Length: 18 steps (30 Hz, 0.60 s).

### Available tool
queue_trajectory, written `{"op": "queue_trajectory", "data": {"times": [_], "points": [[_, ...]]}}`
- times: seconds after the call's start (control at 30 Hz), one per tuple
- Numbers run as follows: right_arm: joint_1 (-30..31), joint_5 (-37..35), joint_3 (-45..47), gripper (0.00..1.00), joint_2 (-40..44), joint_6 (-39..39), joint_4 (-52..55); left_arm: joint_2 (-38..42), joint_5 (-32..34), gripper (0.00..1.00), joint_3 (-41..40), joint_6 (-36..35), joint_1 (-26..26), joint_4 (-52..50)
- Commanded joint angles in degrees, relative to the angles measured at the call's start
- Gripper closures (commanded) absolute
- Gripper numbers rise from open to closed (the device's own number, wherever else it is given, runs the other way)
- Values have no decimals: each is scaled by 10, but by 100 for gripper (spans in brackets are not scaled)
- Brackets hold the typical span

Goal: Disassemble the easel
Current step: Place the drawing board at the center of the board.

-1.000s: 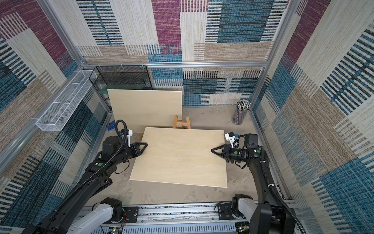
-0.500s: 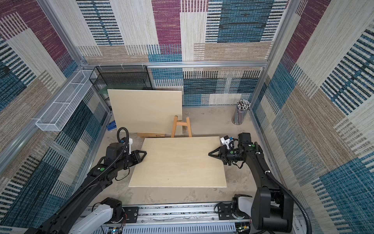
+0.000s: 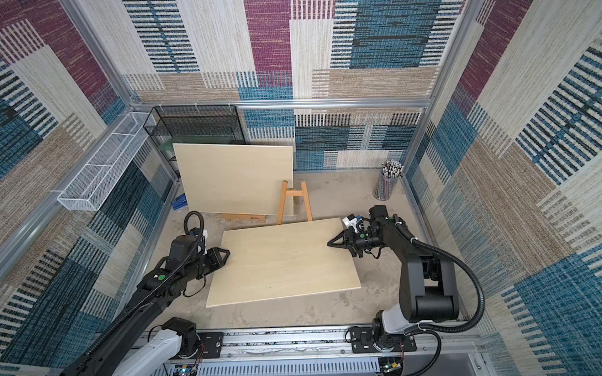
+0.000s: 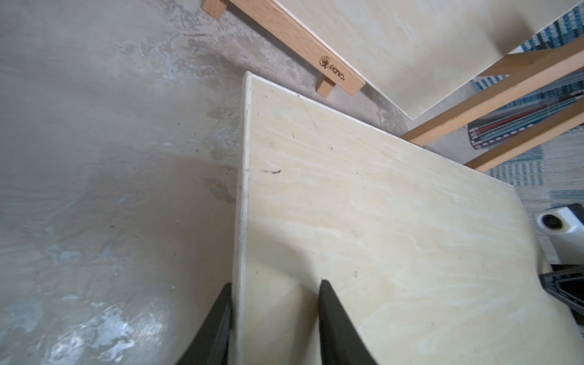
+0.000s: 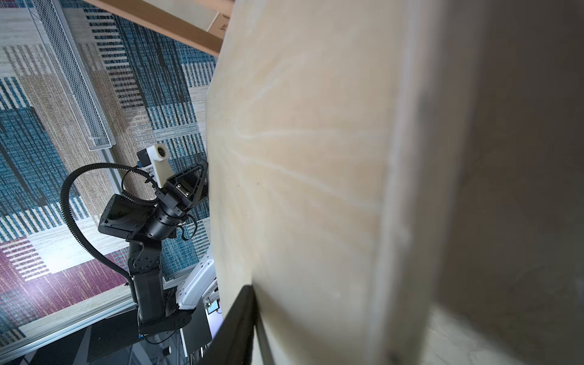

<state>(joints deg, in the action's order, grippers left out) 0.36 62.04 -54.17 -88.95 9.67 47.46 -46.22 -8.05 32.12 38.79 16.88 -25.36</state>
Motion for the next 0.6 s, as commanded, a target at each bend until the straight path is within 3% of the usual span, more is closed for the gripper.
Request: {"op": "queue_trajectory", "data": {"times": [0.0,0.27,0.37,0.57], "points": [[29,-81,-28,96,-46,-109,-62,-9,-425,100,7,-75,20,87],[20,-84,-80,96,-112,-138,-58,-80,-414,100,18,-105,19,128],[27,-80,-71,97,-91,-138,-38,-102,-438,100,39,-102,20,128],[45,-85,-5,100,-17,-113,-6,-61,-428,100,51,-105,20,60]]}}
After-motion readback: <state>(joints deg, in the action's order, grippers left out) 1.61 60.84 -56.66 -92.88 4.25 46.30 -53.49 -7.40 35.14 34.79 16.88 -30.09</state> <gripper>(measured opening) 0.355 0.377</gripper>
